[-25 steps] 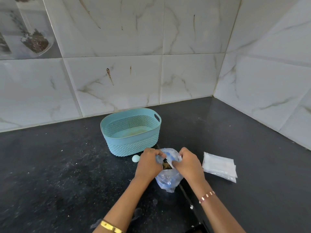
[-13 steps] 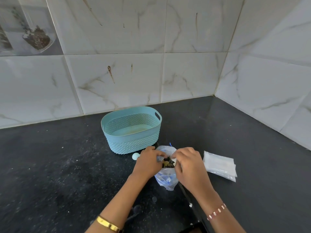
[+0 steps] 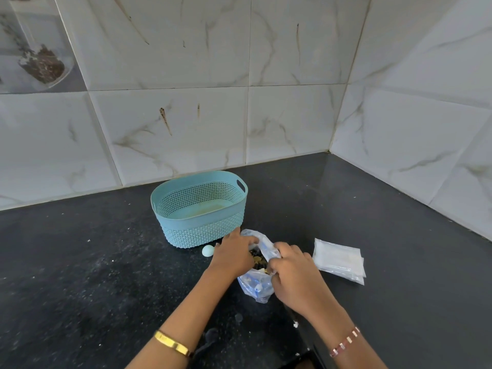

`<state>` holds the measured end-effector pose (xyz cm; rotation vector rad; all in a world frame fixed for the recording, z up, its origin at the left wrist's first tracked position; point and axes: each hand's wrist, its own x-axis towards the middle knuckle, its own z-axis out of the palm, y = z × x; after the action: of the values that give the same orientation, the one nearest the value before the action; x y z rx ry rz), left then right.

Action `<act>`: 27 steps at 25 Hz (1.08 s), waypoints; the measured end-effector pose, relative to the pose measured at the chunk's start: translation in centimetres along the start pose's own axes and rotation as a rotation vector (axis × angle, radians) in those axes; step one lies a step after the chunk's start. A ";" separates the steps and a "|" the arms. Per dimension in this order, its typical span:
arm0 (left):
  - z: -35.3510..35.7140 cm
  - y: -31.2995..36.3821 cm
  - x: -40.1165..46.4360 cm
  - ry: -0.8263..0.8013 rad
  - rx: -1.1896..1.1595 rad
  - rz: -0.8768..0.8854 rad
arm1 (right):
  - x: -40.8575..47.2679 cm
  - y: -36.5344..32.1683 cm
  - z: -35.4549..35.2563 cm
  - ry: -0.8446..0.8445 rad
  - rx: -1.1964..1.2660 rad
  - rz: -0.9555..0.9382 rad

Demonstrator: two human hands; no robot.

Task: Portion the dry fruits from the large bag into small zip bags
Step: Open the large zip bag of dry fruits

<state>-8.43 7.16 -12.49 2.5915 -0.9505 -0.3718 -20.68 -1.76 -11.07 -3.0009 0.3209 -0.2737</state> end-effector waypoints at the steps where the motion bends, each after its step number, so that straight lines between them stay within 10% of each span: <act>1: 0.0 -0.1 -0.3 0.005 -0.049 0.006 | 0.2 0.1 0.0 0.015 0.008 0.004; 11: -0.7 -0.5 -2.3 -0.092 -0.021 0.033 | 1.7 2.0 2.2 0.059 0.159 0.232; 16: -1.0 -0.9 -3.2 0.055 -0.747 0.073 | 0.2 1.8 2.4 0.431 0.649 0.246; 21: 0.7 -1.4 -3.3 0.012 -1.075 -0.364 | 0.7 1.4 3.3 0.047 1.087 0.662; 27: 1.3 -1.0 -2.4 -0.054 -1.316 -0.300 | 2.5 1.7 3.2 0.029 1.172 0.701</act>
<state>-10.11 9.13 -13.82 1.4656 -0.1335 -0.7992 -18.01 -3.66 -14.03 -1.6221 0.8189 -0.2829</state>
